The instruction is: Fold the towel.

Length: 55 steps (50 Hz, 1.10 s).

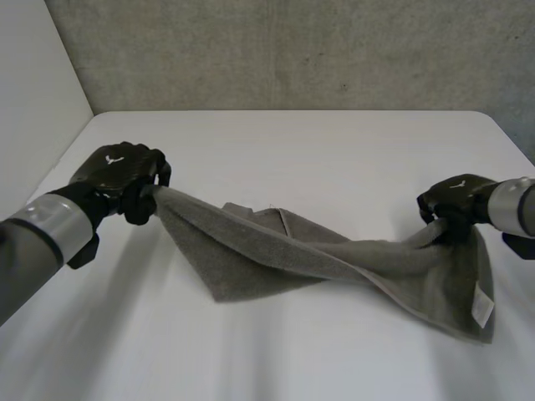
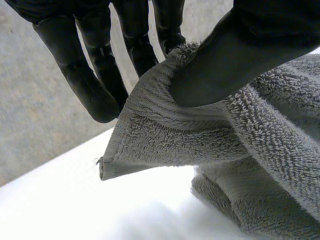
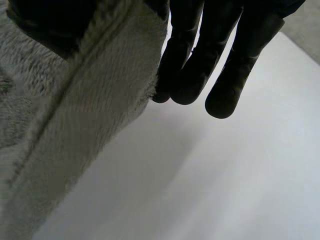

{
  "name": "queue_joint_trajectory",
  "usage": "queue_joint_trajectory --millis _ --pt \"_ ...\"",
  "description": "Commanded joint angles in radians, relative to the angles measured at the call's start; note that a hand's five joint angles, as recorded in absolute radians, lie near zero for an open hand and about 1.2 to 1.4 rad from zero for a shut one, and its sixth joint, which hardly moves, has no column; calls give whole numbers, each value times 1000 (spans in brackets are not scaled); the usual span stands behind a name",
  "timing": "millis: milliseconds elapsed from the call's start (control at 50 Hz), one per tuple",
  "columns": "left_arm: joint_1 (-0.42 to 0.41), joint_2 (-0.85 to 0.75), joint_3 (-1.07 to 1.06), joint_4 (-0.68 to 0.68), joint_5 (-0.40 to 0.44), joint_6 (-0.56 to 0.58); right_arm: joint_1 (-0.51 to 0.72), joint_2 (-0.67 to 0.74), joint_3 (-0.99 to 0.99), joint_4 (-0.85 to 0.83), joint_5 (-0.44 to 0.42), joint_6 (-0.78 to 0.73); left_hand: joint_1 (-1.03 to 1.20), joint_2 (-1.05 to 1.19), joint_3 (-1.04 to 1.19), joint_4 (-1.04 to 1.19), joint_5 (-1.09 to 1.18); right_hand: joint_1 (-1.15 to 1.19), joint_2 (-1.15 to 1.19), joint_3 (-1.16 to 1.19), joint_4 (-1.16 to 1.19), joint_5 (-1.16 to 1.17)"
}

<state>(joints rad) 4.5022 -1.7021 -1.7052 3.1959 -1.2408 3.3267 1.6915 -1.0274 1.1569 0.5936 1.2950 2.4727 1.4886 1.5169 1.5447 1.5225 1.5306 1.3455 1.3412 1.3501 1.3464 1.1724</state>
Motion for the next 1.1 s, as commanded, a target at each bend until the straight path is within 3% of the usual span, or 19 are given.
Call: queue_joint_trajectory --millis 20,60,80,120,140,180,240,340,480,580,700,840,1100 --pt "-40 -204 315 -13 -17 -9 88 104 -181 -77 0 101 -92 -121 -148 -126 -309 51 55 46 50 49" --pt "-54 -214 407 -14 -20 -12 118 90 -250 -232 0 185 -92 -121 -148 -126 -309 51 55 46 50 49" --pt "-54 -214 407 -14 -20 -12 119 90 -250 -233 0 186 -92 -121 -148 -126 -309 51 55 46 50 49" --pt "-81 -203 545 14 -48 -16 135 -9 -247 -483 4 321 -92 -121 -148 -126 -309 51 55 46 50 49" --pt "-81 -203 546 15 -48 -16 135 -10 -247 -485 4 322 -92 -121 -148 -126 -309 51 55 46 50 49" --pt "-84 -151 625 132 -90 -42 133 -173 -182 -723 9 479 -92 -121 -148 -126 -309 51 55 46 50 49" --pt "-81 -90 662 226 -129 -143 125 -226 -142 -796 -3 587 -92 -121 -148 -126 -309 51 55 46 50 49" --pt "-57 -83 655 231 -140 -257 134 -220 -143 -703 -38 577 -92 -121 -148 -126 -309 51 55 46 50 49" --pt "-40 -119 526 203 -134 -257 137 -152 -135 -518 -62 469 -92 -121 -148 -126 -309 51 55 46 50 49" --pt "-40 -165 418 197 -135 -230 135 -102 -106 -457 -54 408 -92 -121 -148 -126 -309 51 55 46 50 49" --pt "-40 -234 260 197 -134 -121 126 6 -74 -403 -56 388 -92 -121 -148 -126 -309 51 55 46 50 49" --pt "-41 -246 104 199 -132 17 125 165 -85 -209 -39 247 -92 -121 -148 -126 -309 51 55 46 50 49" --pt "-48 -200 21 214 -104 25 88 239 -132 -267 4 272 -92 -121 -148 -126 -309 51 55 46 50 49"
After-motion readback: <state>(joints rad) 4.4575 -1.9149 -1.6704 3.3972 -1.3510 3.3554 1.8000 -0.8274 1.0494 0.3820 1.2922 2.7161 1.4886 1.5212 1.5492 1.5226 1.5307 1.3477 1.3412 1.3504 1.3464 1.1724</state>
